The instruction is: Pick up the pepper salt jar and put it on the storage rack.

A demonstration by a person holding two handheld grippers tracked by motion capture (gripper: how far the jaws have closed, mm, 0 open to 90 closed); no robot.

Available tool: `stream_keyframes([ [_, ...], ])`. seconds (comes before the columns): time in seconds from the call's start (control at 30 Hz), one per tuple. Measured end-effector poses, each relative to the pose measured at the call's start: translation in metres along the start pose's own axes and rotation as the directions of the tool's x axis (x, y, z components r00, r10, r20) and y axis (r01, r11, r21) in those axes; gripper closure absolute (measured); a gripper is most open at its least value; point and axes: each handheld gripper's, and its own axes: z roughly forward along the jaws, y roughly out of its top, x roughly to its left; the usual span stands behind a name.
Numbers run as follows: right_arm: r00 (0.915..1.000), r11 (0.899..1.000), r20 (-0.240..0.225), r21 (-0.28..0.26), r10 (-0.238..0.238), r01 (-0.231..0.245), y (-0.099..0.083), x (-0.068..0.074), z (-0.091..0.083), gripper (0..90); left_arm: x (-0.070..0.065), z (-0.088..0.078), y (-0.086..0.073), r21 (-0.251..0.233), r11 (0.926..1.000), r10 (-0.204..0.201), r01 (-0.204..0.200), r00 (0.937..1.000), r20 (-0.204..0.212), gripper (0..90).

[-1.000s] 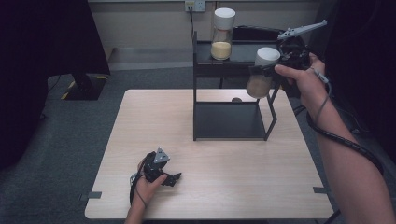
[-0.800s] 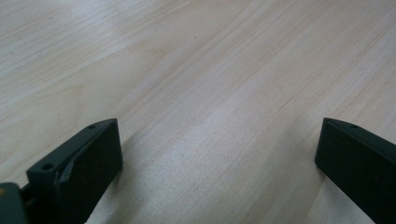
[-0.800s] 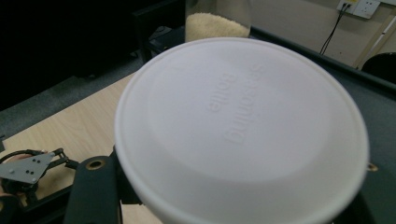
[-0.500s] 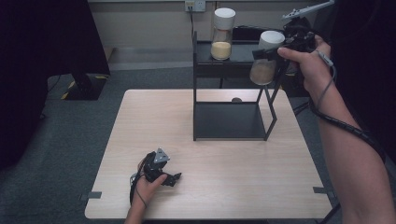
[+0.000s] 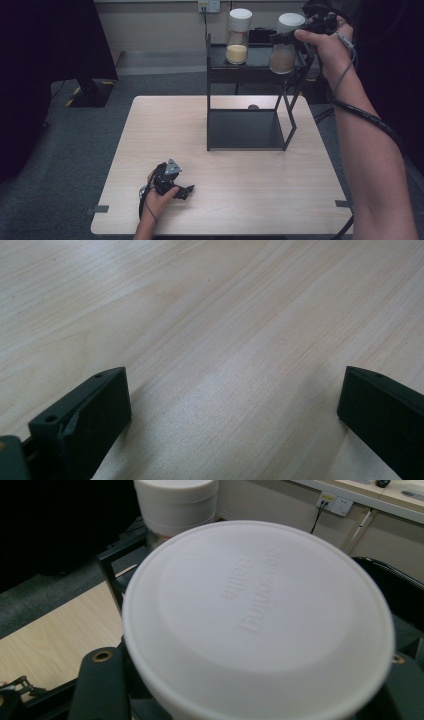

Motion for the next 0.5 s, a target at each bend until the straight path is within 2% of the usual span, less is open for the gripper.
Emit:
stream_keyframes([
  [0.33,0.9989,1.0,0.045,0.008,0.013,-0.013,0.014,-0.003,0.022,34.9,0.0,0.0,0.0,-0.002,1.0,0.0,0.0,1.0,0.0,0.0],
  [0.5,0.9979,0.999,0.057,-0.009,0.031,-0.03,0.014,-0.006,0.031,34.9,0.0,0.0,0.0,-0.002,1.0,0.0,0.0,1.0,-0.001,0.0],
])
